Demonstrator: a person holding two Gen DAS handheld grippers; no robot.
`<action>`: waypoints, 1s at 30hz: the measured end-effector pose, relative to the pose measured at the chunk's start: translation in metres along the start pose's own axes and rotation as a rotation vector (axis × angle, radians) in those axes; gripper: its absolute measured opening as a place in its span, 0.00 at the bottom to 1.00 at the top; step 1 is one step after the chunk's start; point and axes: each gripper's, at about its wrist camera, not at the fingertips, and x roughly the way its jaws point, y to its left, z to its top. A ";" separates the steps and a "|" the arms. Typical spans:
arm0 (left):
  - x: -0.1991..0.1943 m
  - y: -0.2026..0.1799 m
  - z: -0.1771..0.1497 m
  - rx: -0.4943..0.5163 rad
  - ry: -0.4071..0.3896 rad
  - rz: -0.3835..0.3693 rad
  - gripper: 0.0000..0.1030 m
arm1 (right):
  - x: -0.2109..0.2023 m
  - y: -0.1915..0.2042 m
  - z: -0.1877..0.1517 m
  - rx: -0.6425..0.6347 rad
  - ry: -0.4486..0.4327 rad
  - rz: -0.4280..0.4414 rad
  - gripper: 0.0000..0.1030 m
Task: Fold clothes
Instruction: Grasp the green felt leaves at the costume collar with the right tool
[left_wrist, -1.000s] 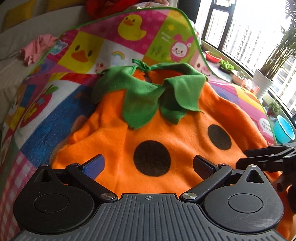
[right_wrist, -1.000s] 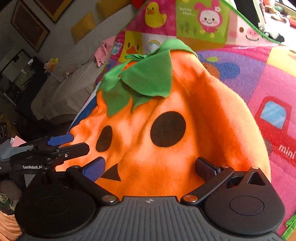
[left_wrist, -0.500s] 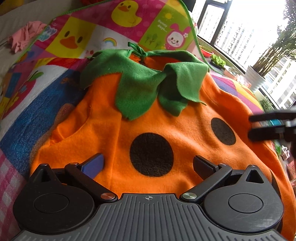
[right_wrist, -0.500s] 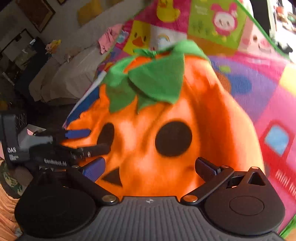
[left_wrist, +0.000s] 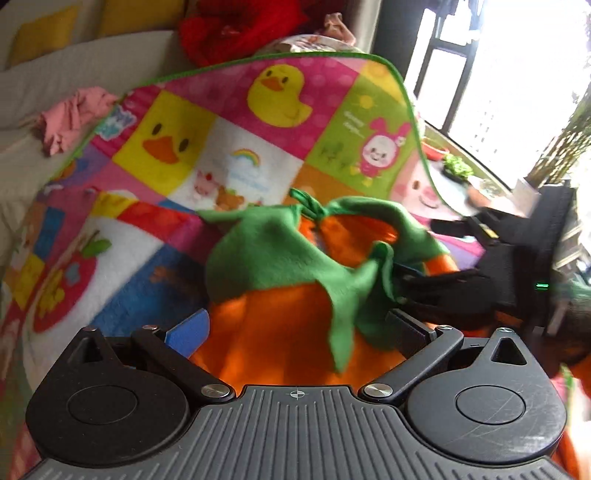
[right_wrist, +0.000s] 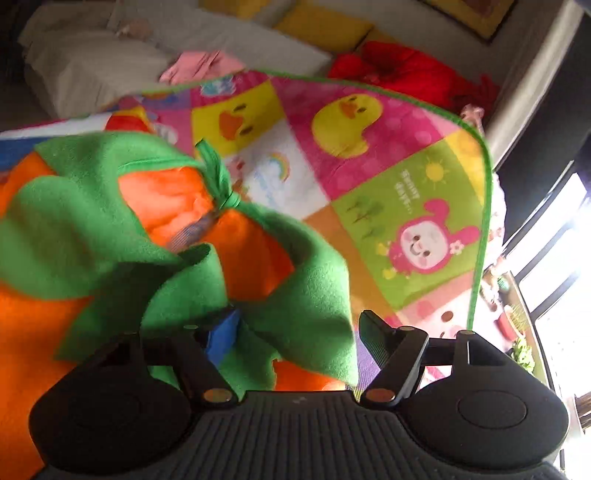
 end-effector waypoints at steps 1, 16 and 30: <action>0.011 0.000 0.005 0.022 -0.009 0.043 1.00 | -0.004 -0.005 0.002 0.031 -0.001 0.021 0.70; 0.025 0.043 -0.012 0.017 0.019 0.109 1.00 | 0.038 -0.022 0.061 0.146 0.029 0.111 0.54; -0.042 0.033 0.009 -0.076 -0.120 -0.071 1.00 | -0.098 -0.031 0.011 0.218 -0.049 0.285 0.12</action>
